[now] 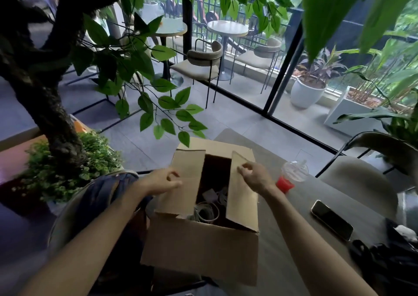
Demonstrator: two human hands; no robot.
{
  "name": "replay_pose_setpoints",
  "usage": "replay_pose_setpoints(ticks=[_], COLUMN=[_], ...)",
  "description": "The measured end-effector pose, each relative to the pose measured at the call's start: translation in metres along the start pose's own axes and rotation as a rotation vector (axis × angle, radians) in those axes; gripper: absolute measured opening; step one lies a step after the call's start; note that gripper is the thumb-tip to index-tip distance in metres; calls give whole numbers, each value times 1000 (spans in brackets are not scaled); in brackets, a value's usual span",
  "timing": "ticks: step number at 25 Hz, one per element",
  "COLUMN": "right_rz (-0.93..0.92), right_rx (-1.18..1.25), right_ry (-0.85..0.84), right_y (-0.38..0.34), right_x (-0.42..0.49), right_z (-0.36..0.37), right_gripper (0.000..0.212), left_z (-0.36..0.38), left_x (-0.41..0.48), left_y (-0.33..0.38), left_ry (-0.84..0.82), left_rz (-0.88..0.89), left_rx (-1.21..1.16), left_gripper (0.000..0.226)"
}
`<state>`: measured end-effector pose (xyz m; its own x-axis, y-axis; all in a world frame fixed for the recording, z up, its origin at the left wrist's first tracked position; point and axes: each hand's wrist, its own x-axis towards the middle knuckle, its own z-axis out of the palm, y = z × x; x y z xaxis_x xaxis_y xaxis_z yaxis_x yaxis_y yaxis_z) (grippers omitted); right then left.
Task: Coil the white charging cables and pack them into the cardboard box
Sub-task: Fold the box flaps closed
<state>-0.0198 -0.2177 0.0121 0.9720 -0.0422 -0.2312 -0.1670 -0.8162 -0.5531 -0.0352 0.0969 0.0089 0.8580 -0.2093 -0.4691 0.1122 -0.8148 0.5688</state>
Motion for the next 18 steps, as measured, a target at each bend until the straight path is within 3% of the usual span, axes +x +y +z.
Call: replay_pose_setpoints(ticks=[3,7,11,14,18], right_rz=[67,252,336,351,312], right_rx=[-112,-65,337,518,641], right_ry=[2,113,142,167,150], right_y=[10,19,25,32,44], right_x=[16,47,66,71,69], right_z=[26,26,23,19,11], right_gripper=[34,59,59,45,55], left_z=[18,26,32,24,6], left_x=[1,-5,-8,-6,-10], left_y=[-13,-30,-37,-30,-15], left_ry=[82,-67,-135,-83,-134], left_rz=[-106,-223,-230,-220,-356], left_rx=[222,26,-75,-281,-592], left_gripper=[57,79,102,81,42])
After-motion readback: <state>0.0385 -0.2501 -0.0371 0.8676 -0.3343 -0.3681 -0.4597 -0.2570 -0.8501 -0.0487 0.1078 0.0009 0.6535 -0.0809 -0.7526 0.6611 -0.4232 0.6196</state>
